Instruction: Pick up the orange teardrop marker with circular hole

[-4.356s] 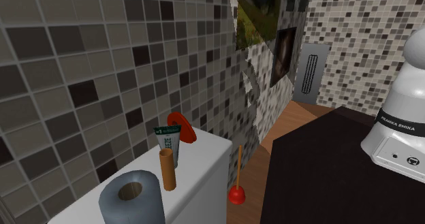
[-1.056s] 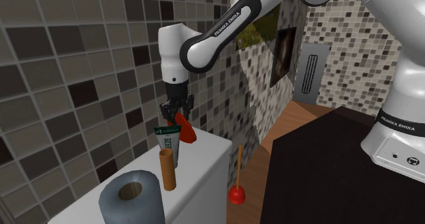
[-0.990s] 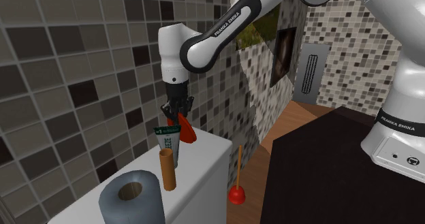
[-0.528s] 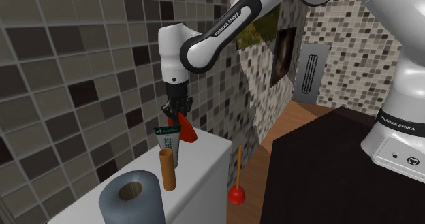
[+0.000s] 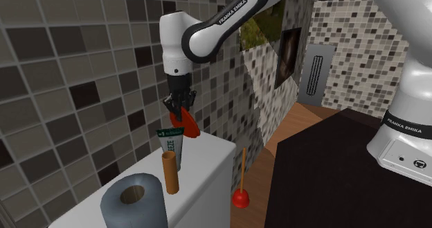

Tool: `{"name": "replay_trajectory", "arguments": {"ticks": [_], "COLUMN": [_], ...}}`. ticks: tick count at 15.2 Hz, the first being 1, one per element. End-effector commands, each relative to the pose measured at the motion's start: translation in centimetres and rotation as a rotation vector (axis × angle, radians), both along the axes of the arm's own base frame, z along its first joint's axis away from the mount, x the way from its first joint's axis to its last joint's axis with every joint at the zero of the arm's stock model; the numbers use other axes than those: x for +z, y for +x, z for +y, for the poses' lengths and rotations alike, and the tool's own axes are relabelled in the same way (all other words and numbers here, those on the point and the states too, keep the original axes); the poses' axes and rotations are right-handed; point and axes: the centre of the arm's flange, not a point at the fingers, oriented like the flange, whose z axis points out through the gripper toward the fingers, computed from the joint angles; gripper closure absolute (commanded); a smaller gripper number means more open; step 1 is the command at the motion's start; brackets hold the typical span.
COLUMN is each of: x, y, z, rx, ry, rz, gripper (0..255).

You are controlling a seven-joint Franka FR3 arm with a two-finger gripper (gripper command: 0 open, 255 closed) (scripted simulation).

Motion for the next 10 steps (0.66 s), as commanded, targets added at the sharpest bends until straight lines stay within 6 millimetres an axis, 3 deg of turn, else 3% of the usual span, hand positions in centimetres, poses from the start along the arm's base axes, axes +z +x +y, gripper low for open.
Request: {"name": "replay_trajectory", "arguments": {"ticks": [1, 8, 10], "x": [1.0, 4.7, 4.7], "y": [0.1, 0.1, 0.1], "z": [0.0, 0.0, 0.0], "rx": [0.0, 0.0, 0.0], "ry": [0.0, 0.0, 0.0], "rz": [0.0, 0.0, 0.0], "gripper": [255, 255, 255]}}
